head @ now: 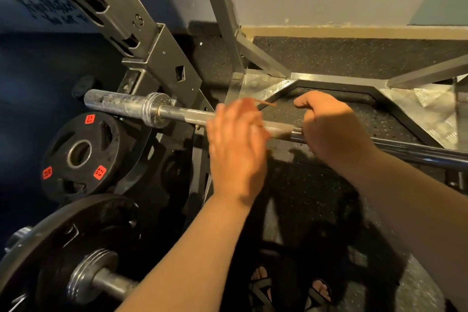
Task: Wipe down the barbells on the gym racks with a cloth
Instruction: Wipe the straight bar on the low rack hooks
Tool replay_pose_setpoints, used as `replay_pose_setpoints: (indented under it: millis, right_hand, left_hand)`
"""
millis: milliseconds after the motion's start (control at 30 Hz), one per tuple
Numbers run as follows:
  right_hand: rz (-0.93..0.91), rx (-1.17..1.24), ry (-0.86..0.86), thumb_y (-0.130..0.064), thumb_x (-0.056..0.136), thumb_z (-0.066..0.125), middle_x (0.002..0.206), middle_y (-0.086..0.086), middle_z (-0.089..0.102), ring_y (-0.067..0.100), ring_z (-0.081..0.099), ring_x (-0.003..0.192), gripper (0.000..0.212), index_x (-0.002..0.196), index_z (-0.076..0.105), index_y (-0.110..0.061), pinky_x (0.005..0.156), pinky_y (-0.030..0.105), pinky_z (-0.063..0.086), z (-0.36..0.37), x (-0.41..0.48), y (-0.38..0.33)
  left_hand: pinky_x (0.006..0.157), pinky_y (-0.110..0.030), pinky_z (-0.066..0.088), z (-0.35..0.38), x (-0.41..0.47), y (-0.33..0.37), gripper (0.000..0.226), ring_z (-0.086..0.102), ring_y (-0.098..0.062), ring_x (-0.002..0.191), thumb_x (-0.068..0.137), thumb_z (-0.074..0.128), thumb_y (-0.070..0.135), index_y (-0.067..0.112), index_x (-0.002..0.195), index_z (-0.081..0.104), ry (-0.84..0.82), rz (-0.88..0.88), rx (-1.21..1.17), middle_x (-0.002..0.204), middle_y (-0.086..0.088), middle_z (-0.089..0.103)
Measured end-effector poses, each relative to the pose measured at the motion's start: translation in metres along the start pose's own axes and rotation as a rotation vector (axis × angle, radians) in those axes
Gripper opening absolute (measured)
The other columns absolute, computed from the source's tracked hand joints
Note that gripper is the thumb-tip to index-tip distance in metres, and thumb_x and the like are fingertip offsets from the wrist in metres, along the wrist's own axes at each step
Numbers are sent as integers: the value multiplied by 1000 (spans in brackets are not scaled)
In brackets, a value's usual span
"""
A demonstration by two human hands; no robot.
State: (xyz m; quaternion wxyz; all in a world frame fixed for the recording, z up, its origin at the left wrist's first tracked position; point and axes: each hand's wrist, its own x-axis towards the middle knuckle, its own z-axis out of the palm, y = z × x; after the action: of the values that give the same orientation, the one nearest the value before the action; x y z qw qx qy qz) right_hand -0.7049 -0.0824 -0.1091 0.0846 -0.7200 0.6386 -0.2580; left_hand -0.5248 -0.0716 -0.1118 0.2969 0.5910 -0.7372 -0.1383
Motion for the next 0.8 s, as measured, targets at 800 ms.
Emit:
replay_pose_setpoints:
  millis: [800]
  right_hand:
    - [157, -35, -181, -21, 102, 39, 77, 2, 59, 18, 54, 64, 31, 98, 67, -10, 61, 35, 46, -5, 3, -41]
  left_hand:
    - [124, -22, 4, -32, 28, -50, 33, 16, -20, 154, 104, 42, 11, 16, 134, 58, 172, -245, -10, 154, 7, 42]
